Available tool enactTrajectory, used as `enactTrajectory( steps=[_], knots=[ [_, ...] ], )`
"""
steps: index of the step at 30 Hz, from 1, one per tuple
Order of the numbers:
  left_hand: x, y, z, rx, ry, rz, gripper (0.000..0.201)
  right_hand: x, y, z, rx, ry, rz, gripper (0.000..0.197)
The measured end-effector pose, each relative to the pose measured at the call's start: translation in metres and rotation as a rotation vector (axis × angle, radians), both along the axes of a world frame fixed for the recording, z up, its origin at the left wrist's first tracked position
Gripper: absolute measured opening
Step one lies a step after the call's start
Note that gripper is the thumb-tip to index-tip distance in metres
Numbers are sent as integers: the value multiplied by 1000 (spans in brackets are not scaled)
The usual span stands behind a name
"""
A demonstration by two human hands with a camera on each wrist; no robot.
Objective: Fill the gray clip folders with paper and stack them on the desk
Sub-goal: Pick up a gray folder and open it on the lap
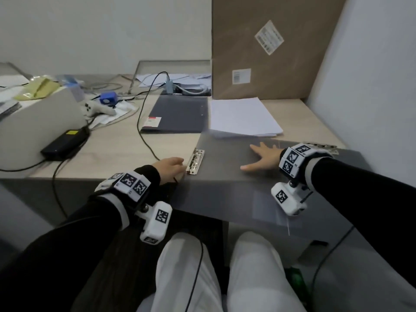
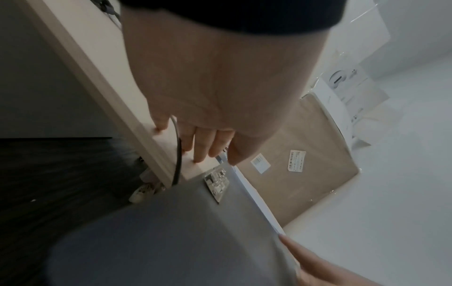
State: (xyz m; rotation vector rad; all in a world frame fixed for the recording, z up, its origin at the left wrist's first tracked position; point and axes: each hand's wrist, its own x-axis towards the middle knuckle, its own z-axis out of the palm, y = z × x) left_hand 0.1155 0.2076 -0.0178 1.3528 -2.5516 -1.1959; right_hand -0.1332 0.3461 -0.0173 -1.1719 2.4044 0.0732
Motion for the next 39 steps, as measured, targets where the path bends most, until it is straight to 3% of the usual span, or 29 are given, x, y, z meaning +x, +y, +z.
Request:
enactTrajectory(
  steps=[5,9,14,24,32,35,39],
  knots=[
    [27,-22,0,-95,-173,-35,49,-4,-1,-12,23,-26,23,108],
    [40,-31,5,-147,-183,-10,51,-3,-1,-13,40,-37,85,108],
    [32,-16,3,-126,-90,-108,74,-2,-2,-13,61,-50,129,109],
    [-1,-9,0,-225,-247,-286,97,-6,-1,-19,22,-70,131,111],
    [-5,-19,-10,-290,-304,-376,86,-9,1,-24,-19,-78,138,110],
    [-1,-29,-7,-177,-130,-254,55,-10,2,-25,-26,-90,145,110],
    [-24,-34,2,-41,55,54,63,-6,3,-23,-20,-94,157,109]
  ],
)
